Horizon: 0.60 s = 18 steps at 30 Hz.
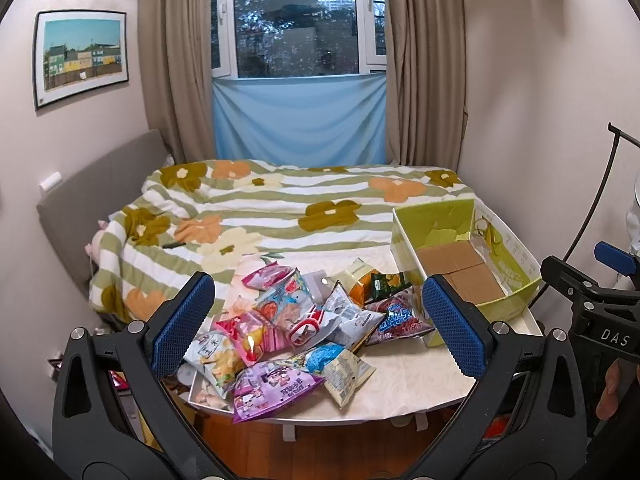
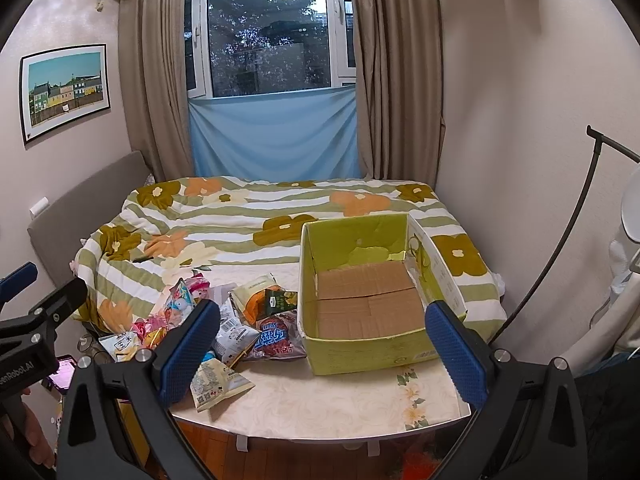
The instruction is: Organize snacks
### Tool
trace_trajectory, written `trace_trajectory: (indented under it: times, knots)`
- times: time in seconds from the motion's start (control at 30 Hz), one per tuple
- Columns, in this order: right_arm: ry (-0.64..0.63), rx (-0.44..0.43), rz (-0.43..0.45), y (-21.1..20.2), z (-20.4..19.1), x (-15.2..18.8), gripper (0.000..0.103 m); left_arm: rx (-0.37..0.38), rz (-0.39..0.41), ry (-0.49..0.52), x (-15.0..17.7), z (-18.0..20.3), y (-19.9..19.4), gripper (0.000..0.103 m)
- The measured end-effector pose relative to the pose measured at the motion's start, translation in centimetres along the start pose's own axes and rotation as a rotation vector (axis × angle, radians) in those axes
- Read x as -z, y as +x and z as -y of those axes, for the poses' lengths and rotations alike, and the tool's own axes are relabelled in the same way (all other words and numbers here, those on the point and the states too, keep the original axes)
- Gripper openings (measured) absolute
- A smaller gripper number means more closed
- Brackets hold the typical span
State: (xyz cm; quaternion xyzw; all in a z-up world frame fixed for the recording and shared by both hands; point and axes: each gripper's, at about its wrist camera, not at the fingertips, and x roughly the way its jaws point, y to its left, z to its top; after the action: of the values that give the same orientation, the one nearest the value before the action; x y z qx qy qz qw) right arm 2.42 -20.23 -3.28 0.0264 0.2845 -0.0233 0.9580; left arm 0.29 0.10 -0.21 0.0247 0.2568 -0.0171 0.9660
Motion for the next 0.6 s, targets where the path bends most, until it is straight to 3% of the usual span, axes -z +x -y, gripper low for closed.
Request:
trace_trajectory:
  times: [0.6]
  knots:
    - [0.001,-0.003,-0.003,0.03,-0.10,-0.08,0.102,-0.012,-0.032,-0.012,-0.29,0.00,0.38,0.103]
